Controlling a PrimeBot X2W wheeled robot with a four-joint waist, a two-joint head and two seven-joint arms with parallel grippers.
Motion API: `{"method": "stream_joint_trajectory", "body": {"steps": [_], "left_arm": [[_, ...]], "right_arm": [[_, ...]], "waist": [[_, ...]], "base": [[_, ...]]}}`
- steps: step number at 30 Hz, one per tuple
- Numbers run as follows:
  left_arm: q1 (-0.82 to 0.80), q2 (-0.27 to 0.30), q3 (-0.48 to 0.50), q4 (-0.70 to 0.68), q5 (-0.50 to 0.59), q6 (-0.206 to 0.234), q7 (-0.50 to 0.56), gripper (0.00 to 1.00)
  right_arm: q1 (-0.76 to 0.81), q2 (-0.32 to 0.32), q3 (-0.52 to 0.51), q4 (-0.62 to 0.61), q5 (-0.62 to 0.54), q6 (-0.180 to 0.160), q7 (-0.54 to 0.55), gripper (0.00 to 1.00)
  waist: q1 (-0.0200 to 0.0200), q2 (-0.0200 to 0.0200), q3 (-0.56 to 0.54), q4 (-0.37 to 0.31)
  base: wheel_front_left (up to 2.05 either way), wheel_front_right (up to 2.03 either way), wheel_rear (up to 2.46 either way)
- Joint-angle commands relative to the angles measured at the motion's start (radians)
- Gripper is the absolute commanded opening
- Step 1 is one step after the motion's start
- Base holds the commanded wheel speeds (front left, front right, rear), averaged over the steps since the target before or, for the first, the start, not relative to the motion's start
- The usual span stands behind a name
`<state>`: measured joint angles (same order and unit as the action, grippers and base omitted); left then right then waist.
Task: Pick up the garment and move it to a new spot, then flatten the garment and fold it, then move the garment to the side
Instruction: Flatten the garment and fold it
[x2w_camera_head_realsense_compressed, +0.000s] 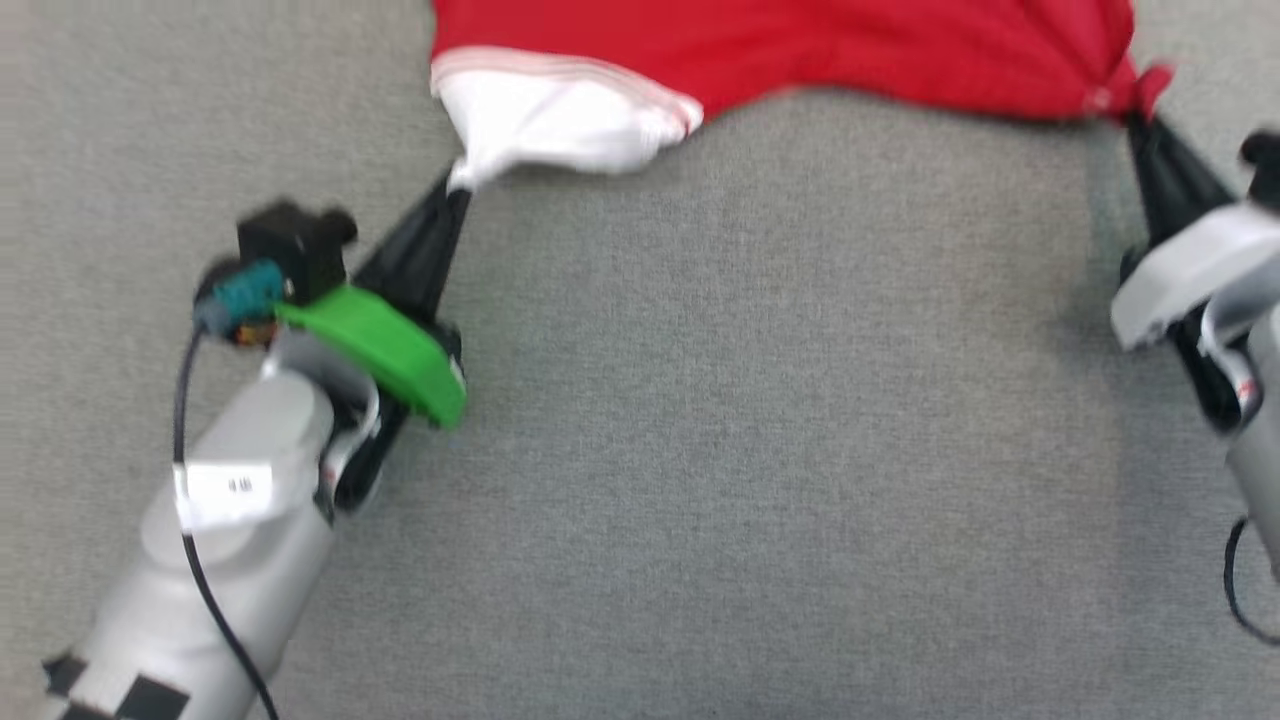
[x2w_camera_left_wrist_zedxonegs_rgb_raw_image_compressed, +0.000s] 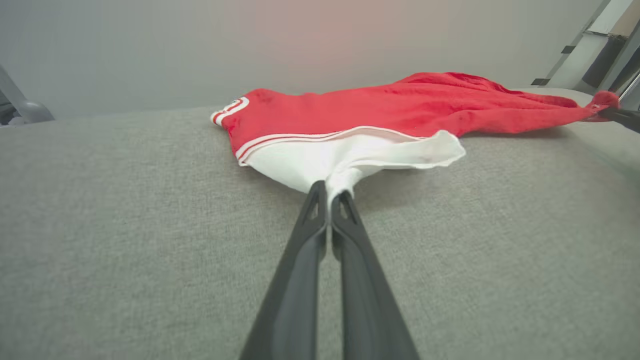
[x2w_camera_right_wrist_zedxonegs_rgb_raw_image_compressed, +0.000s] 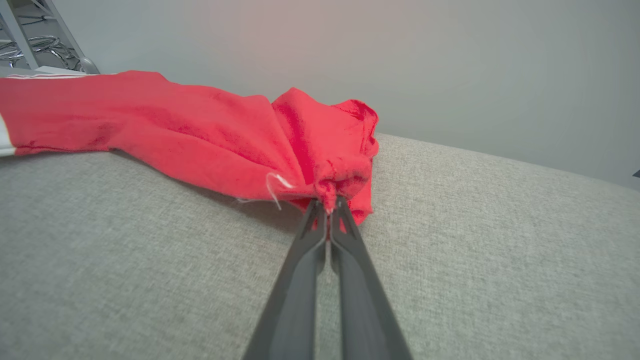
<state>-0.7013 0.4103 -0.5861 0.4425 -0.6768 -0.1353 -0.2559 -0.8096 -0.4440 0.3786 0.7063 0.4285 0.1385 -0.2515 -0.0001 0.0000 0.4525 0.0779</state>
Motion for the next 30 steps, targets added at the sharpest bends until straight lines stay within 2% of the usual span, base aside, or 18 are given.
{"method": "stream_joint_trajectory", "body": {"steps": [1,15,23,27,30], "left_arm": [[0.044,0.015,-0.006,0.007,-0.015,0.005,-0.006,0.0],[0.324,0.11,-0.014,-0.017,-0.094,0.005,-0.006,0.0],[0.426,0.169,-0.108,-0.096,-0.118,0.005,0.034,0.0],[0.474,0.198,-0.156,-0.162,-0.161,0.005,0.083,0.0],[0.508,0.241,-0.217,-0.234,-0.189,0.005,0.133,0.0]], "right_arm": [[0.042,-0.008,0.015,-0.014,0.021,-0.008,-0.008,0.0],[0.259,-0.048,0.131,-0.125,0.201,-0.008,0.007,0.0],[0.365,-0.093,0.156,-0.139,0.285,-0.008,0.027,0.0],[0.441,-0.125,0.165,-0.168,0.341,-0.008,0.059,0.0],[0.508,-0.15,0.174,-0.207,0.384,-0.008,0.087,0.0]], "waist": [[0.0001,0.0,-0.121,0.02],[0.0001,0.0,-0.26,0.044],[0.0001,0.0,-0.328,0.054],[0.0001,0.0,-0.362,0.051],[0.0001,0.0,-0.388,0.047]], "base": [[0.0,0.0,0.0],[0.0,0.0,0.0],[0.0,0.0,0.0],[0.0,0.0,0.0],[0.0,0.0,0.0]]}}
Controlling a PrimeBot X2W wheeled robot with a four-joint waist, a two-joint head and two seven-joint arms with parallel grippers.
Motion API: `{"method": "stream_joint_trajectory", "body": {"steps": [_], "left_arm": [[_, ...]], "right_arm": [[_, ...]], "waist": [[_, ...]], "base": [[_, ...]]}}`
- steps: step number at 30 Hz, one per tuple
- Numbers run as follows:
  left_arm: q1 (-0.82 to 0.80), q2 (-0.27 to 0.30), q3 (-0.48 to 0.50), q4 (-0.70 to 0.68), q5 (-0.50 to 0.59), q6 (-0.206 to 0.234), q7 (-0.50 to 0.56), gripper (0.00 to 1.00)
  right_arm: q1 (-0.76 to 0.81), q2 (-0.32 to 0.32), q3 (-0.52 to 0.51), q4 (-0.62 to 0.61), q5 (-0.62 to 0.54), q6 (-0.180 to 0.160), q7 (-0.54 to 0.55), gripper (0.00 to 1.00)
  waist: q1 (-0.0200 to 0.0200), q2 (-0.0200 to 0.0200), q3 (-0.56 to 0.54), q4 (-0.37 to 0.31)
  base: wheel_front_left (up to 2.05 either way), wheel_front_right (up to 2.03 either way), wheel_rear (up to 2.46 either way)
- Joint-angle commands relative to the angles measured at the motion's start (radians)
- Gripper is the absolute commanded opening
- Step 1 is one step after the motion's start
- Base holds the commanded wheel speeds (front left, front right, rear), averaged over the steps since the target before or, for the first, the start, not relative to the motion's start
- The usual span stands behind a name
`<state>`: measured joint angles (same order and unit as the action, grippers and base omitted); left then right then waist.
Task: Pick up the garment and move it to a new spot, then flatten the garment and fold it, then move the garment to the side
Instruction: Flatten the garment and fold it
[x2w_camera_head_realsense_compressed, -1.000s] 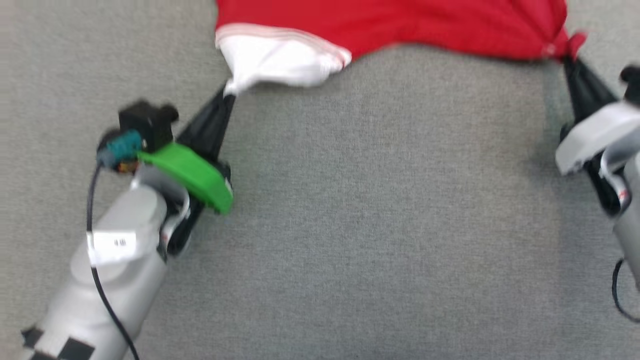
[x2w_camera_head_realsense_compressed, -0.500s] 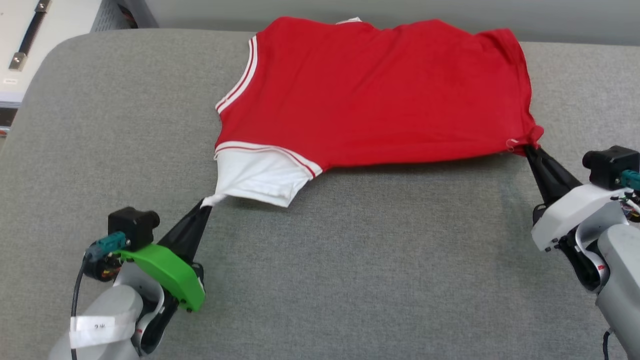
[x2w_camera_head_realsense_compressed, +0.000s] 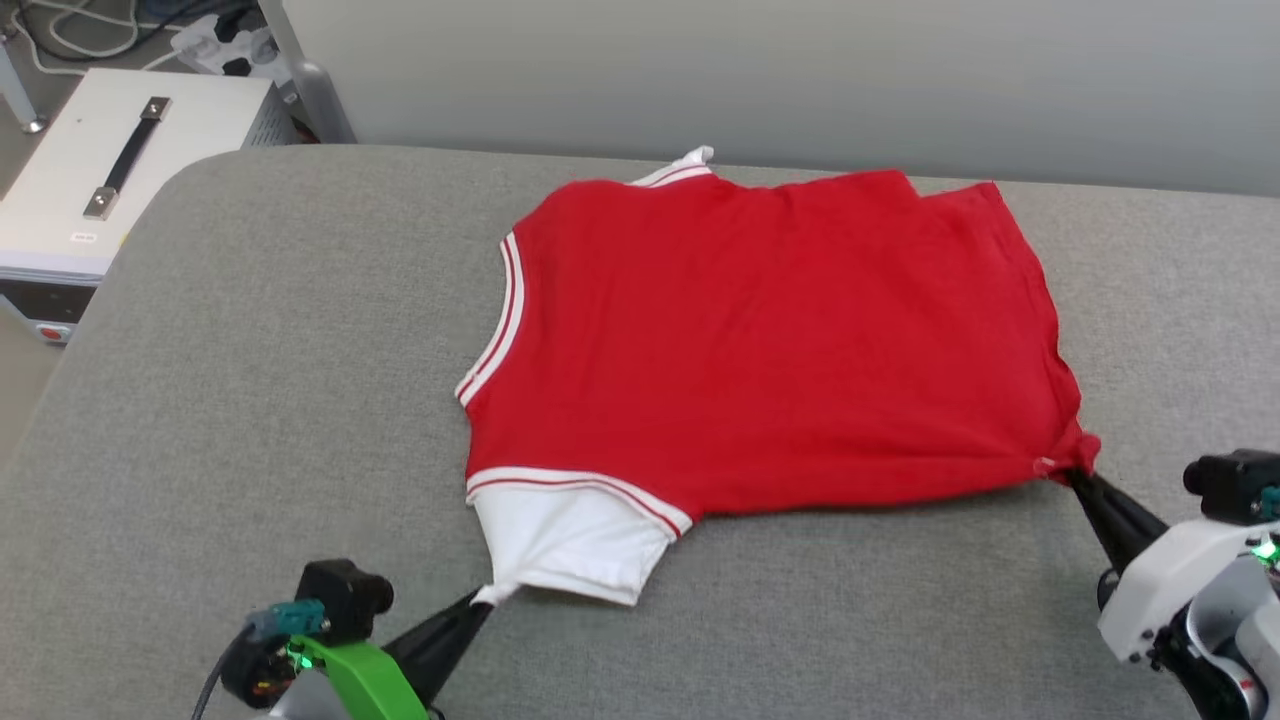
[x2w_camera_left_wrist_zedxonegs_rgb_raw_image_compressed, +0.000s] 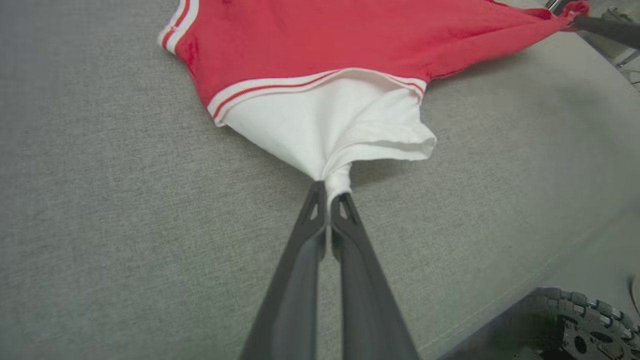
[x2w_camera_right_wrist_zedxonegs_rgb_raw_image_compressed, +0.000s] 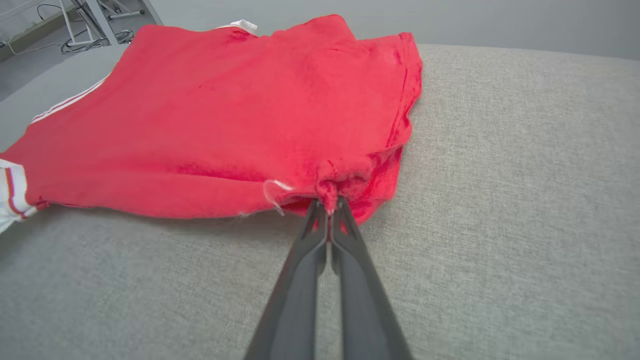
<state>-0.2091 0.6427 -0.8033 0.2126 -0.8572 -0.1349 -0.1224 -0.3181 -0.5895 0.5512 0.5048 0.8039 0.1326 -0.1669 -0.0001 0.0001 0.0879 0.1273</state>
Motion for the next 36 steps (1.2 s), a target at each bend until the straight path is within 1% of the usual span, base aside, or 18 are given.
{"method": "stream_joint_trajectory", "body": {"steps": [1,3,6,10,13,18,23,26,29,36], "left_arm": [[0.025,0.019,-0.007,-0.021,-0.022,0.004,0.008,0.0],[0.045,0.044,-0.03,-0.065,-0.053,0.004,0.03,0.0],[0.075,0.082,-0.039,-0.116,-0.084,0.004,0.038,0.0],[0.113,0.11,-0.034,-0.151,-0.108,0.005,0.028,0.0],[0.142,0.123,-0.054,-0.173,-0.126,0.005,0.041,0.0],[0.194,0.156,-0.092,-0.228,-0.178,0.004,0.071,0.0],[0.218,0.206,-0.113,-0.292,-0.218,0.004,0.089,0.0],[0.202,0.217,-0.097,-0.303,-0.213,0.004,0.064,0.0],[0.161,0.22,-0.069,-0.294,-0.185,0.005,0.034,0.0],[0.043,0.198,-0.013,-0.269,-0.147,0.014,0.012,0.0]], "right_arm": [[0.037,-0.012,0.006,-0.019,0.02,-0.002,0.011,0.0],[0.084,-0.031,0.017,-0.052,0.047,-0.002,0.036,0.0],[0.155,-0.063,0.02,-0.095,0.096,-0.002,0.083,0.0],[0.24,-0.091,0.008,-0.142,0.141,-0.002,0.118,0.0],[0.3,-0.102,-0.005,-0.184,0.175,-0.002,0.141,0.0],[0.379,-0.134,-0.025,-0.253,0.19,-0.002,0.182,0.0],[0.457,-0.166,-0.08,-0.327,0.2,-0.002,0.207,0.0],[0.486,-0.174,-0.122,-0.366,0.199,-0.002,0.21,0.0],[0.496,-0.176,-0.161,-0.412,0.19,-0.002,0.213,0.0],[0.462,-0.165,-0.225,-0.468,0.145,-0.002,0.248,0.0]], "waist": [[0.0001,-0.0001,-0.032,-0.004],[0.0001,-0.0001,-0.051,-0.006],[0.0001,-0.0001,-0.071,-0.012],[0.0001,-0.0001,-0.088,-0.019],[0.0001,-0.0001,-0.097,-0.023],[0.0001,-0.0001,-0.105,-0.034],[0.0001,-0.0001,-0.095,-0.036],[0.0001,-0.0001,-0.086,-0.036],[0.0001,-0.0001,-0.076,-0.038],[0.0001,-0.0001,-0.041,-0.051]], "base": [[0.0,0.0,0.0],[0.0,0.0,0.0],[0.0,0.0,0.0],[0.0,0.0,0.0],[0.0,0.0,0.0],[0.0,0.0,0.0],[0.0,0.0,0.0],[0.0,0.0,0.0],[0.0,0.0,0.0],[0.0,0.0,0.0]]}}
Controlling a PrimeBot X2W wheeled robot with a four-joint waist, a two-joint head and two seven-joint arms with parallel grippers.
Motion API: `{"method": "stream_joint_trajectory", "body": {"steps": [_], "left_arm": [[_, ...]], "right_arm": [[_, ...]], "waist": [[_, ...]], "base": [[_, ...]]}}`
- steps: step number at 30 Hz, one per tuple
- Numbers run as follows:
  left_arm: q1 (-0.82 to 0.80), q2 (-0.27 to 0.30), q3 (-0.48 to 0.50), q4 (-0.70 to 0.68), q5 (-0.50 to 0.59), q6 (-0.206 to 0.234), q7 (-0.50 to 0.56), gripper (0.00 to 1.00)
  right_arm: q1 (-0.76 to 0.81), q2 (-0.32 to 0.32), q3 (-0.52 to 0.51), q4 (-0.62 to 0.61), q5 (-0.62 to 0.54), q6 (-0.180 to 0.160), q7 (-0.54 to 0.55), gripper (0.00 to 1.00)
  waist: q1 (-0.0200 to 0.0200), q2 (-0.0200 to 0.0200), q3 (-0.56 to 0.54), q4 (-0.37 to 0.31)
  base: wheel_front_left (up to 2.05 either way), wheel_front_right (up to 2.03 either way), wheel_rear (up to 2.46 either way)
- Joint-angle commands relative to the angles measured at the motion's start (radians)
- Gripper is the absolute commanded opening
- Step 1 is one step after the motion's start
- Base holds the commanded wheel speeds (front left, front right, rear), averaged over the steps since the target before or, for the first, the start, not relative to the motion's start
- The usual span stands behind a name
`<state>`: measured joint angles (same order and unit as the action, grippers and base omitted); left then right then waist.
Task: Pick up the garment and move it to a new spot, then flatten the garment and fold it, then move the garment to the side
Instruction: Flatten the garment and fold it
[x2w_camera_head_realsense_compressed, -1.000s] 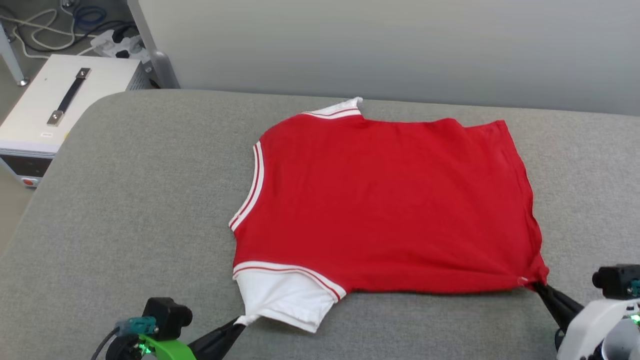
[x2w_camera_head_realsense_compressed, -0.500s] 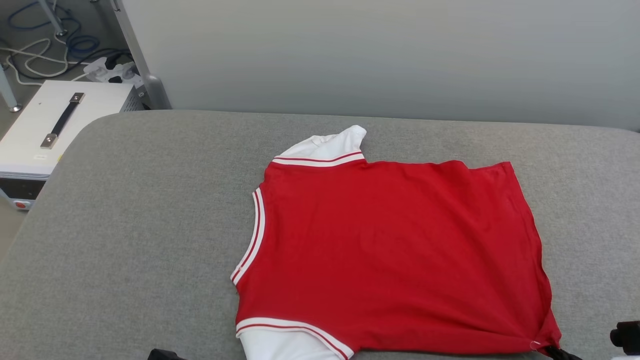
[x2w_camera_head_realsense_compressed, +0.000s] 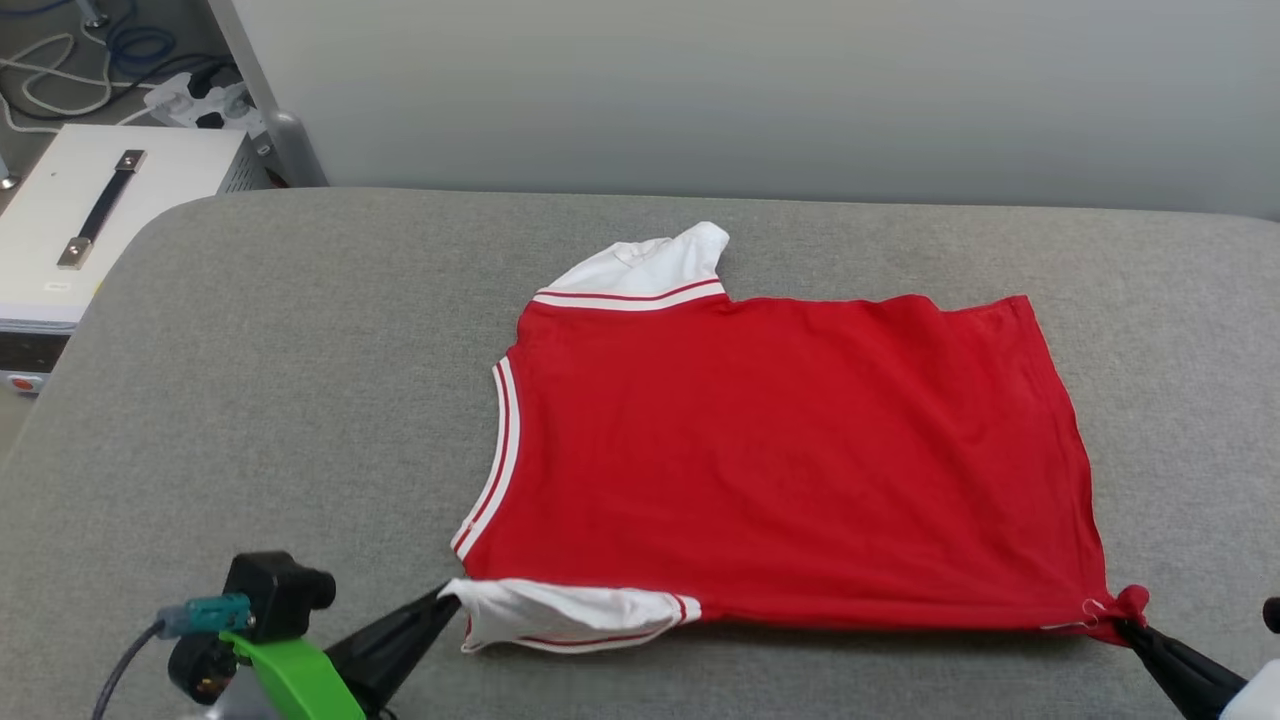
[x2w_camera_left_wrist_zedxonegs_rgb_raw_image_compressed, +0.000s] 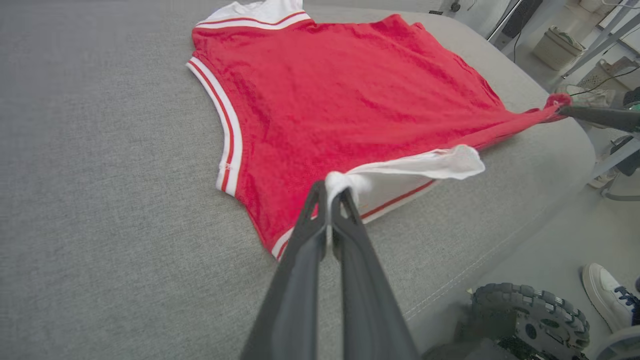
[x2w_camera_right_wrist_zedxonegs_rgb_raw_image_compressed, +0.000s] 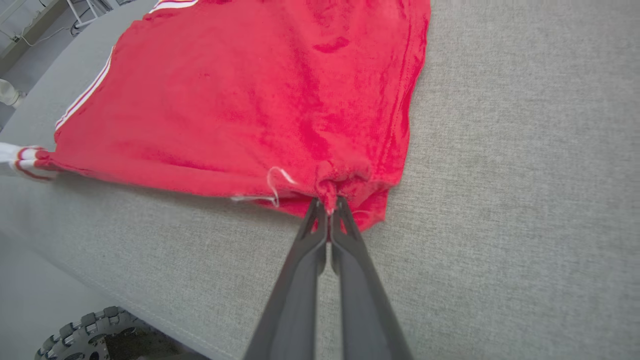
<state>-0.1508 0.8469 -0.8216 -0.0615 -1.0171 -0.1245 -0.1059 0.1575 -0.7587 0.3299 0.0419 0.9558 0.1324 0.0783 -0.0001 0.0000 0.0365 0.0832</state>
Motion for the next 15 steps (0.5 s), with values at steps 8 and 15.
{"method": "stream_joint_trajectory", "body": {"steps": [8,15], "left_arm": [[-0.15,-0.057,0.02,0.075,0.027,0.008,0.051,0.0],[-0.263,-0.104,0.007,0.18,0.046,0.003,0.099,0.0]], "right_arm": [[-0.133,0.046,-0.02,0.012,-0.06,-0.002,0.083,0.0],[-0.269,0.09,0.003,0.093,-0.11,-0.002,0.158,0.0]], "waist": [[0.0001,0.0,0.08,-0.036],[0.0001,0.0,0.156,-0.052]], "base": [[0.0,0.0,0.0],[0.0,0.0,0.0]]}}
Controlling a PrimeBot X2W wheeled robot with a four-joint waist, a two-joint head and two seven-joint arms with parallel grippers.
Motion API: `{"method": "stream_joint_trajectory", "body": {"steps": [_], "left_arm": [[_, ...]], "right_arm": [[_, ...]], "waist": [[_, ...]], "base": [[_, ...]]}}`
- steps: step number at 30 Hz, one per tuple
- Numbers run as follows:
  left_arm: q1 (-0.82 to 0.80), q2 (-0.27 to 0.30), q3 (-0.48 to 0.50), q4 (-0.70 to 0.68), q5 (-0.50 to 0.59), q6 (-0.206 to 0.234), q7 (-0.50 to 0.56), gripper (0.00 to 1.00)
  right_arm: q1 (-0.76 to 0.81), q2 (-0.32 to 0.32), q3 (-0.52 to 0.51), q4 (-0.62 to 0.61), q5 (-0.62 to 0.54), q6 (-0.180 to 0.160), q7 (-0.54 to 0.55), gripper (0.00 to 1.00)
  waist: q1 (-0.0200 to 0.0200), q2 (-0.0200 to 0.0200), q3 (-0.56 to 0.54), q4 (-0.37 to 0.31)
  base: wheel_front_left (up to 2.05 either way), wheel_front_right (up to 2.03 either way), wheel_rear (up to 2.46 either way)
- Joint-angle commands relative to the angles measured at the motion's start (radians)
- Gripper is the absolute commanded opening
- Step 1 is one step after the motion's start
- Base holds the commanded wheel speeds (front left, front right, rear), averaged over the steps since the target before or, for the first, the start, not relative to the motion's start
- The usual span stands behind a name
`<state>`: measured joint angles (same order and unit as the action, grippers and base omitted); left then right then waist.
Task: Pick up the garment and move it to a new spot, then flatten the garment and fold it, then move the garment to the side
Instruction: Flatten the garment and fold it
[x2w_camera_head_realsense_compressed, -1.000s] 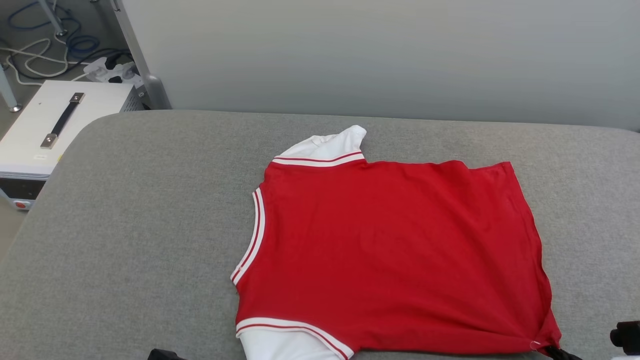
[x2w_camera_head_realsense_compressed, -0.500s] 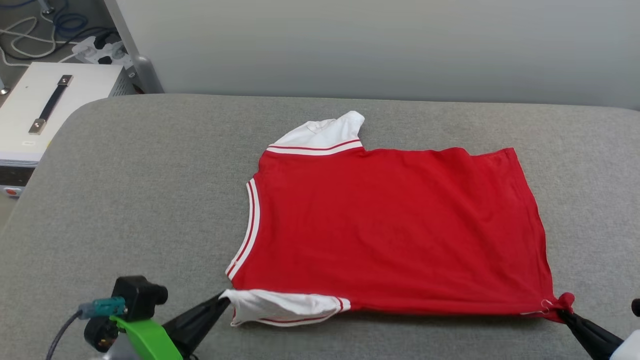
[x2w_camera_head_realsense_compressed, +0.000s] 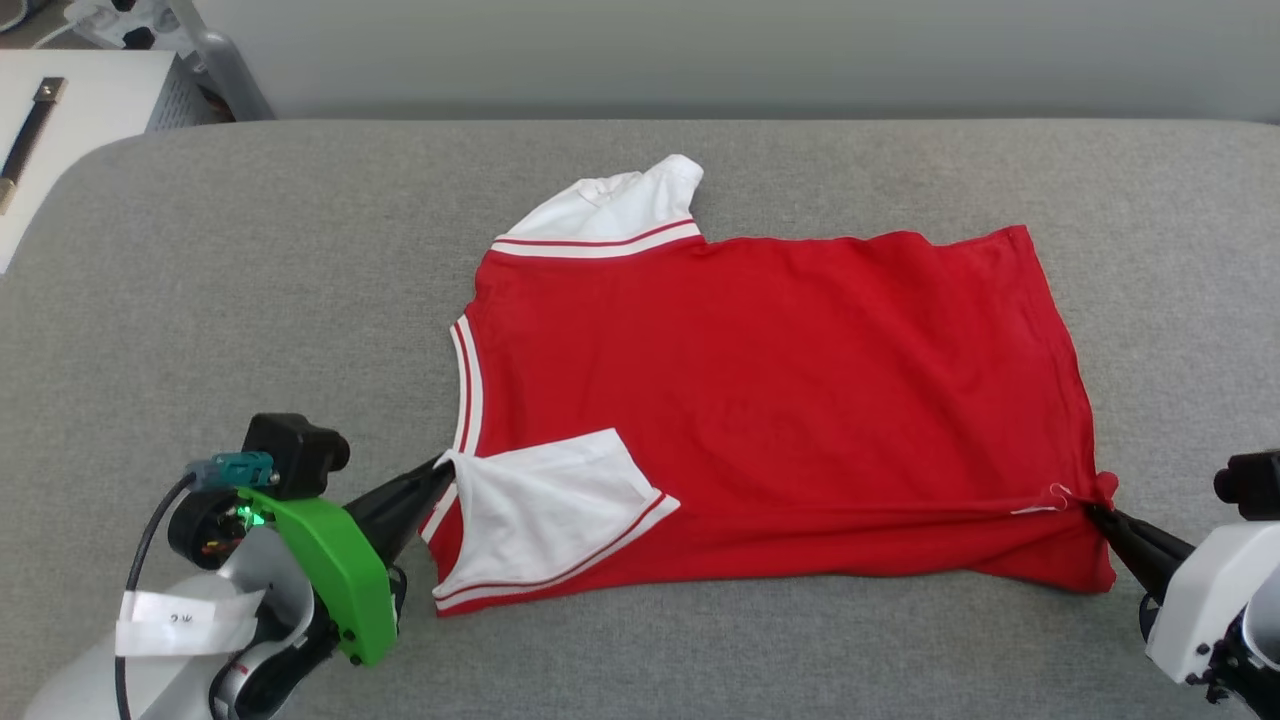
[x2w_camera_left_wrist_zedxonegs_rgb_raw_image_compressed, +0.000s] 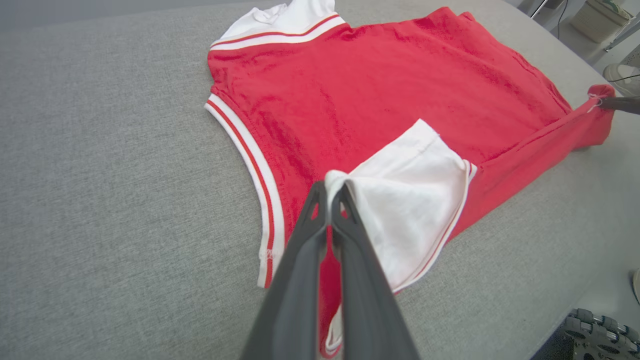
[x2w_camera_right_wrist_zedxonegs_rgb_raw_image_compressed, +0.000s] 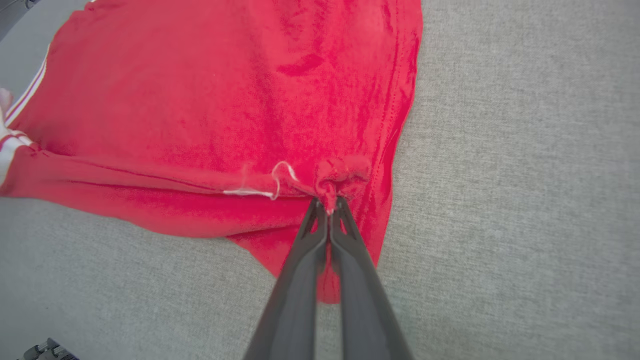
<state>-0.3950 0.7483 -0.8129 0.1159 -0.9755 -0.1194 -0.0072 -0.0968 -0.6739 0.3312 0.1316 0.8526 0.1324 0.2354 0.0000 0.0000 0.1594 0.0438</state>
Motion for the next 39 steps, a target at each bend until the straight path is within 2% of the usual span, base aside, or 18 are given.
{"method": "stream_joint_trajectory", "body": {"steps": [1,8,20,21,22,32,39], "left_arm": [[-0.036,-0.014,-0.004,0.021,0.008,-0.004,0.001,0.0],[-0.121,-0.055,-0.034,0.141,0.023,-0.01,-0.013,0.0],[-0.21,-0.111,-0.08,0.32,0.03,-0.011,-0.104,0.0],[-0.214,-0.12,-0.086,0.341,0.034,-0.011,-0.115,0.9],[-0.215,-0.128,-0.089,0.359,0.035,-0.011,-0.12,1.0],[-0.177,-0.21,-0.08,0.474,-0.001,0.0,-0.202,1.0],[-0.084,-0.23,-0.039,0.399,-0.061,0.087,-0.218,1.0]], "right_arm": [[-0.034,0.012,0.006,0.015,-0.015,-0.002,0.007,0.0],[-0.126,0.044,0.042,0.084,-0.048,-0.002,0.035,0.0],[-0.207,0.072,0.086,0.184,-0.078,-0.002,0.024,0.0],[-0.21,0.076,0.09,0.195,-0.082,-0.002,0.018,0.48],[-0.211,0.08,0.092,0.204,-0.085,-0.002,0.013,1.0],[-0.188,0.095,0.098,0.253,-0.127,-0.002,-0.038,1.0],[-0.117,0.099,0.021,0.184,-0.188,-0.002,-0.032,1.0]], "waist": [[0.0,0.0,0.043,-0.014],[0.0,0.0,0.089,-0.019],[0.0,0.0,0.104,-0.014],[0.0,0.0,0.099,-0.013],[0.0,0.0,0.095,-0.012],[0.0,0.0,-0.001,-0.009],[0.0,0.0,-0.049,-0.004]], "base": [[0.0,0.0,0.0],[0.0,0.0,0.0],[0.0,0.0,0.0],[0.0,0.0,0.0],[0.0,0.0,0.0],[0.0,0.0,0.0],[0.0,0.0,0.0]]}}
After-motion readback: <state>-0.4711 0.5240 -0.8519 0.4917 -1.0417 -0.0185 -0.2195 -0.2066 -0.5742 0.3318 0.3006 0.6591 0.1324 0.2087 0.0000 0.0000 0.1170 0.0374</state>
